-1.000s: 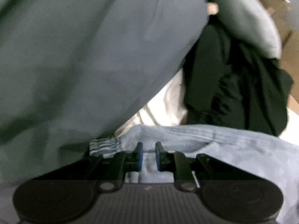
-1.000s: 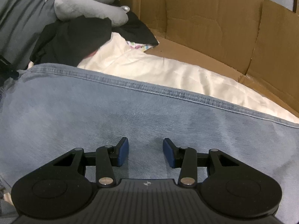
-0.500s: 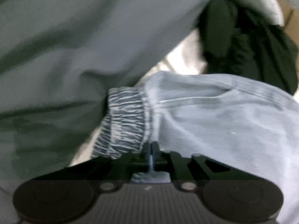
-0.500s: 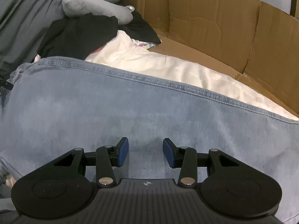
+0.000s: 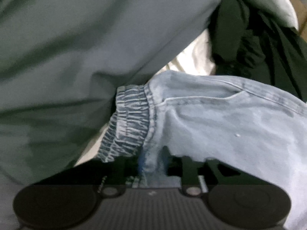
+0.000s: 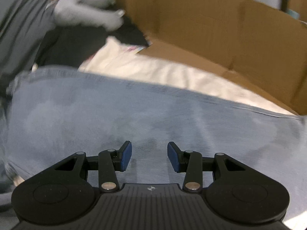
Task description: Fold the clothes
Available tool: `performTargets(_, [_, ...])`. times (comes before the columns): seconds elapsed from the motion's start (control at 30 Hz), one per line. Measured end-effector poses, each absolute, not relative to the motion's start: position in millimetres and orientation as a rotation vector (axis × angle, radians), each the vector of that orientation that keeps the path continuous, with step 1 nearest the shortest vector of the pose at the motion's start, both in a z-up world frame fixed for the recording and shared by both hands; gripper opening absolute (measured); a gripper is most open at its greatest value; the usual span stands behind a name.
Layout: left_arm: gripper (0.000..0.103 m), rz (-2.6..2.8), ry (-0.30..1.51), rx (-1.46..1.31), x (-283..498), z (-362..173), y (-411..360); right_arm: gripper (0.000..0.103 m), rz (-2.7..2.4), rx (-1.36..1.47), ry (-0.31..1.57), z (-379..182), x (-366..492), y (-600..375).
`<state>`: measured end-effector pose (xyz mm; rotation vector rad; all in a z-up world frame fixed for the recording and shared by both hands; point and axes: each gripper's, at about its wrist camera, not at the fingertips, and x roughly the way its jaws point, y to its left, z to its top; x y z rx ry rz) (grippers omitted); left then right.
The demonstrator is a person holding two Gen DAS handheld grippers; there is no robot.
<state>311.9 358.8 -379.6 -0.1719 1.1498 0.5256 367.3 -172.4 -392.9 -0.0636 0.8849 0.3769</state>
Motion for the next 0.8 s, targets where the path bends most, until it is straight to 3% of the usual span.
performTargets(0.1, [0.038, 0.51, 1.123, -0.168, 309, -365, 345, 0.049, 0.332, -0.049, 0.865, -382, 362, -201])
performTargets(0.47, [0.038, 0.429, 1.084, -0.157, 307, -361, 277, 0.049, 0.048, 0.093, 0.834, -392, 322, -338])
performTargets(0.6, [0.047, 0.357, 1.043, -0.121, 305, -349, 236, 0.049, -0.025, 0.116, 0.812, -402, 317, -380])
performTargets(0.8, [0.048, 0.232, 1.043, -0.109, 308, -359, 190, 0.049, -0.1, 0.088, 0.782, -415, 337, -429])
